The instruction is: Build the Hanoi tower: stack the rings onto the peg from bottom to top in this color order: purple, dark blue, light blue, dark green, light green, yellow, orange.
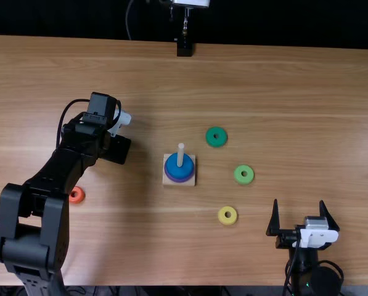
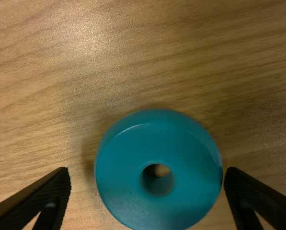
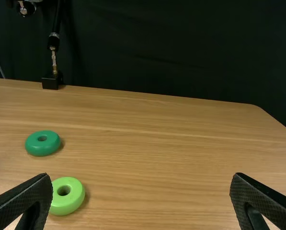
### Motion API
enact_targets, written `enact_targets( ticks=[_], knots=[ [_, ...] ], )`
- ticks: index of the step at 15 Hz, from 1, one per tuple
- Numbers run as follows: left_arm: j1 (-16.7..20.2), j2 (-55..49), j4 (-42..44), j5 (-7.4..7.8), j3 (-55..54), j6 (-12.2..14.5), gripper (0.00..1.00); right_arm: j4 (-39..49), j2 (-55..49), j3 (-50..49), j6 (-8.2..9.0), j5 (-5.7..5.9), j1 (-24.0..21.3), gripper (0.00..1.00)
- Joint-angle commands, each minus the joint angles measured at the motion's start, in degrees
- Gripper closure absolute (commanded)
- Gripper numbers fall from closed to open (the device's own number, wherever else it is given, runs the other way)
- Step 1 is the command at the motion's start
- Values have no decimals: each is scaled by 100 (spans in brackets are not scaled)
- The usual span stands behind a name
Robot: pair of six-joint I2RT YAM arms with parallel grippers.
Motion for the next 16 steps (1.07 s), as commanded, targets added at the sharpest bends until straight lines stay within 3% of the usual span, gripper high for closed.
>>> enact_targets(
  ticks=[1,7,9,13,14,16],
  knots=[
    [-44,160,3,30,163,59,40,6,-73,-70,8,62,-74,0],
    [-62,152,3,30,154,17,100,6,-73,-70,8,62,-74,0],
    [-141,125,-7,-54,172,28,100,6,-73,-70,8,62,-74,0],
    [-282,-77,-81,-65,435,-4,100,6,-73,-70,8,62,-74,0],
    [-343,-270,-218,-65,594,-78,100,6,-73,-70,8,62,-74,0],
    [-545,-587,-609,-75,743,-574,100,6,-73,-70,8,62,-74,0]
  ],
)
